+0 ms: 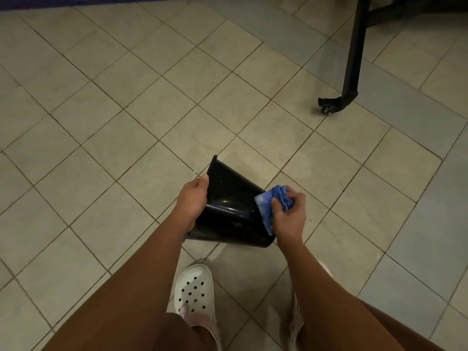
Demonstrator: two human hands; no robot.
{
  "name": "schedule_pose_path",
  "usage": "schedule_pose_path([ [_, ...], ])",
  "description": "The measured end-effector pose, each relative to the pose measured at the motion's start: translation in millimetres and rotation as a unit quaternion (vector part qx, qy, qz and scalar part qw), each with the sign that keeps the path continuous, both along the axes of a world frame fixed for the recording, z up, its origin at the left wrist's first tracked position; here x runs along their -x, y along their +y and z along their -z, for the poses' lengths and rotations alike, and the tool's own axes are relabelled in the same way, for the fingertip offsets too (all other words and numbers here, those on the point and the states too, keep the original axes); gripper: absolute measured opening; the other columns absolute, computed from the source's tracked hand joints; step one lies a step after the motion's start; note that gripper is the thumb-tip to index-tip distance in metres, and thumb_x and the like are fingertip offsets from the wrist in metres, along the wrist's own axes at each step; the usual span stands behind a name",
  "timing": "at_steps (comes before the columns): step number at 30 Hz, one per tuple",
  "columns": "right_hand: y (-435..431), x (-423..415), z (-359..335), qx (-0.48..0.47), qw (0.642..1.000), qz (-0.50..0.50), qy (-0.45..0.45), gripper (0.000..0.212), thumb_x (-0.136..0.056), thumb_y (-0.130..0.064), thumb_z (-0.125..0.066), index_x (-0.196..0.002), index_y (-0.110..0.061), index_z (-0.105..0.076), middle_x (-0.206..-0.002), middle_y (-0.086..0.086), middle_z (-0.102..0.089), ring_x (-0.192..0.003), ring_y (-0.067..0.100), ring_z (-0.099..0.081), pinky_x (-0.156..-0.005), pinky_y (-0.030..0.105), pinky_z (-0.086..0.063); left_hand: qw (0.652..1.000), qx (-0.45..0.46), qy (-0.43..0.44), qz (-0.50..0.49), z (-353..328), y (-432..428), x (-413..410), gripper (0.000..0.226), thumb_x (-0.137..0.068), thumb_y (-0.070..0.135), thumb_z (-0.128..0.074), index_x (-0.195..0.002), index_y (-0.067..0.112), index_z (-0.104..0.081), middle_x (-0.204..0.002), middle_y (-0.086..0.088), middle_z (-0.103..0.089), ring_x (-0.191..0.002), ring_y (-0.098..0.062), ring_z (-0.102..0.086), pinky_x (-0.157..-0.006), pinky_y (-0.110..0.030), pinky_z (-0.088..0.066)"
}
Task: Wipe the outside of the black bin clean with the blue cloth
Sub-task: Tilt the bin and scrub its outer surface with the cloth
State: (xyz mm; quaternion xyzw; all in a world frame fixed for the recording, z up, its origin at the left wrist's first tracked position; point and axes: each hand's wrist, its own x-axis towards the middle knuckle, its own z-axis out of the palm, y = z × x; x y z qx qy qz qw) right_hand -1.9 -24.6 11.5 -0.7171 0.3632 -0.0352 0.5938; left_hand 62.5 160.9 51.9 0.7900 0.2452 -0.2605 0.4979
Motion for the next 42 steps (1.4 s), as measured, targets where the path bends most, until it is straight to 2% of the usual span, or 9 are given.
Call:
schedule_pose_path([
  [3, 10.0, 15.8, 7.7, 0.179, 0.968, -0.156, -0.082, 0.033, -0.092, -0.01, -0.052, -0.117, -0.03, -0.046, -0.136, -0.008, -0.042, -0.122, -0.002, -0.038, -0.101, 0.02, -0.033, 1.0, -0.009, -0.014, 0.002, 0.9, -1.3, -0.9, 0.047, -0.105, 0.045, -0.029, -0.103, 0.012, -0.061, -0.099, -0.013, -0.063, -0.087, -0.021, -0.059, -0.069, -0.028, -0.044],
  [8, 1.1, 36.3, 38.5, 0.33, 0.891, -0.309, -0.048, 0.057, -0.092, -0.041, -0.049, -0.144, -0.021, -0.033, -0.151, 0.011, -0.018, -0.136, 0.023, -0.021, -0.11, 0.034, -0.022, 1.0, -0.014, -0.012, 0.009, 3.8, 2.6, 3.2, 0.051, -0.104, 0.047, -0.029, -0.108, 0.006, -0.061, -0.108, -0.025, -0.063, -0.096, -0.034, -0.062, -0.08, -0.035, -0.048],
  [14, -1.6, 20.1, 31.2, 0.313, 0.926, -0.212, -0.016, 0.037, -0.097, -0.033, -0.046, -0.132, -0.023, -0.044, -0.129, -0.008, -0.034, -0.107, -0.019, -0.023, -0.092, -0.006, -0.017, 0.999, -0.018, -0.029, 0.009, 2.6, 2.4, 4.6, 0.049, -0.105, 0.045, -0.03, -0.107, 0.006, -0.06, -0.105, -0.022, -0.063, -0.098, -0.032, -0.062, -0.078, -0.031, -0.048],
  [19, 35.5, 41.8, -8.0, 0.289, 0.953, -0.093, -0.022, 0.019, -0.097, -0.028, -0.05, -0.089, -0.045, -0.053, -0.088, -0.027, -0.057, -0.08, -0.008, -0.057, -0.064, 0.012, -0.047, 0.999, -0.013, -0.028, 0.011, 1.9, 2.8, 4.2, 0.047, -0.105, 0.043, -0.031, -0.104, 0.006, -0.06, -0.101, -0.02, -0.062, -0.087, -0.022, -0.059, -0.074, -0.03, -0.045],
  [23, 65.9, 37.7, 0.3, 0.278, 0.947, -0.152, -0.047, 0.016, -0.094, -0.029, -0.054, -0.099, -0.044, -0.053, -0.097, -0.021, -0.058, -0.091, 0.0, -0.059, -0.076, 0.026, -0.051, 1.0, 0.001, -0.01, 0.011, 1.0, 2.4, 2.4, 0.043, -0.105, 0.043, -0.028, -0.104, 0.014, -0.059, -0.1, -0.014, -0.064, -0.092, -0.026, -0.062, -0.076, -0.033, -0.049],
  [27, 84.3, -7.6, 2.4, 0.299, 0.905, -0.303, -0.015, 0.065, -0.082, -0.028, -0.068, -0.137, -0.034, -0.033, -0.143, 0.008, -0.026, -0.129, 0.023, -0.028, -0.106, 0.04, -0.029, 1.0, 0.009, -0.016, -0.015, -2.2, 1.7, 7.6, 0.039, -0.105, 0.038, -0.031, -0.108, 0.013, -0.06, -0.098, -0.013, -0.065, -0.091, -0.026, -0.064, -0.075, -0.033, -0.052],
  [33, 16.6, 4.3, 30.9, 0.358, 0.908, -0.2, 0.088, 0.043, -0.09, -0.028, -0.059, -0.13, -0.026, -0.044, -0.138, 0.003, -0.033, -0.125, 0.023, -0.027, -0.107, 0.034, -0.026, 0.999, 0.006, -0.024, -0.027, -0.7, -2.0, 6.0, 0.043, -0.105, 0.039, -0.032, -0.108, 0.007, -0.061, -0.102, -0.017, -0.063, -0.086, -0.02, -0.059, -0.068, -0.026, -0.042],
  [37, 44.8, 31.0, 12.0, 0.358, 0.916, -0.176, 0.039, 0.012, -0.089, -0.043, -0.058, -0.092, -0.05, -0.049, -0.099, -0.02, -0.043, -0.092, 0.001, -0.05, -0.078, 0.019, -0.043, 1.0, 0.02, -0.007, -0.018, -3.0, -4.7, 3.5, 0.042, -0.105, 0.039, -0.033, -0.108, 0.008, -0.062, -0.096, -0.013, -0.064, -0.084, -0.019, -0.061, -0.066, -0.027, -0.042],
  [42, 84.7, -3.6, 9.5, 0.355, 0.869, -0.338, -0.071, 0.051, -0.087, -0.037, -0.06, -0.134, -0.04, -0.038, -0.138, 0.002, -0.032, -0.122, 0.019, -0.033, -0.104, 0.038, -0.033, 0.999, 0.024, 0.012, -0.031, -6.5, -3.2, 4.0, 0.035, -0.104, 0.036, -0.034, -0.094, 0.02, -0.063, -0.089, -0.009, -0.067, -0.083, -0.023, -0.065, -0.067, -0.031, -0.049],
])
